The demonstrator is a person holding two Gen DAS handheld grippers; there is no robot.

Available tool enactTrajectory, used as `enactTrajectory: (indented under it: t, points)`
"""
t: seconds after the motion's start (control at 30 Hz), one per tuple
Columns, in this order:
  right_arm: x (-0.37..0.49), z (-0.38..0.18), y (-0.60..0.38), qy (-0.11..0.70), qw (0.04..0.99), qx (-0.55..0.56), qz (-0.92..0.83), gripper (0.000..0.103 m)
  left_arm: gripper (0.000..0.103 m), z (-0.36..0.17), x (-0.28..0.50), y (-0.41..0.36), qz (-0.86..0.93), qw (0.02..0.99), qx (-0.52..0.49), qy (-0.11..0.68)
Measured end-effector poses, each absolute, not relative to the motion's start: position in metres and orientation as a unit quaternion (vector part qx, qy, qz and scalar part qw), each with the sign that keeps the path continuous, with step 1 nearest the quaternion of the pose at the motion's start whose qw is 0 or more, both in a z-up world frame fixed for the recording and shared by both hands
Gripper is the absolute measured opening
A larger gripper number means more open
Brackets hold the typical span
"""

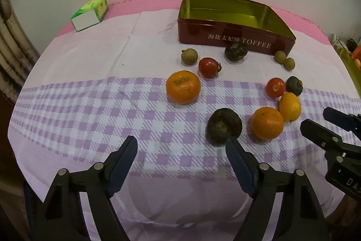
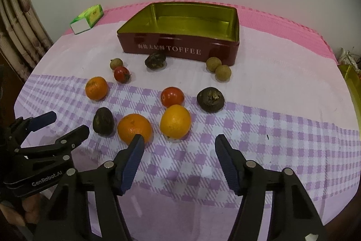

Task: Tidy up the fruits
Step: 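Move both tools toward the fruits in front of the tin, then grasp the yellow orange with the right tool while the left tool grasps the dark brown fruit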

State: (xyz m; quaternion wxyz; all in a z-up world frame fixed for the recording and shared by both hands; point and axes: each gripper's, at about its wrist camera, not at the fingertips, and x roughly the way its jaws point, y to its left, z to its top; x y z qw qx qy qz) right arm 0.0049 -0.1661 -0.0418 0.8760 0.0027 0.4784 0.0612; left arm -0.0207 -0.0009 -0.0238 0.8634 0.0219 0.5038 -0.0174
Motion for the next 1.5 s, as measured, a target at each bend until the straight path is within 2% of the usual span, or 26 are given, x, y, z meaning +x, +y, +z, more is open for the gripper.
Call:
enactTrajectory:
  t: [0.33,0.5,0.73,0.97,1.23,1.5]
  points:
    - [0.013,-0.057,-0.166,0.499,0.864,0.001,0.065,0.056,0.069,-0.037,-0.015,-0.004,-0.031,0.854,0.023,0.519]
    - [0.022,-0.064,-0.167,0.508,0.859,0.002,0.067,0.051,0.069,-0.039,-0.011,-0.009,-0.043,0.856,0.030,0.515]
    - [0.033,-0.070,-0.163,0.514,0.854,-0.003,0.073,0.049,0.069,-0.042,-0.008,-0.013,-0.060,0.854,0.027,0.516]
    - [0.042,-0.075,-0.158,0.517,0.852,-0.014,0.077,0.035,0.069,-0.044,0.001,-0.020,-0.074,0.854,0.023,0.515]
    - [0.045,-0.075,-0.157,0.517,0.852,-0.013,0.079,0.034,0.068,-0.051,0.023,-0.026,-0.073,0.848,0.022,0.524]
    - [0.046,-0.075,-0.161,0.522,0.850,-0.014,0.073,0.034,0.046,-0.055,0.042,-0.036,-0.082,0.845,0.037,0.527]
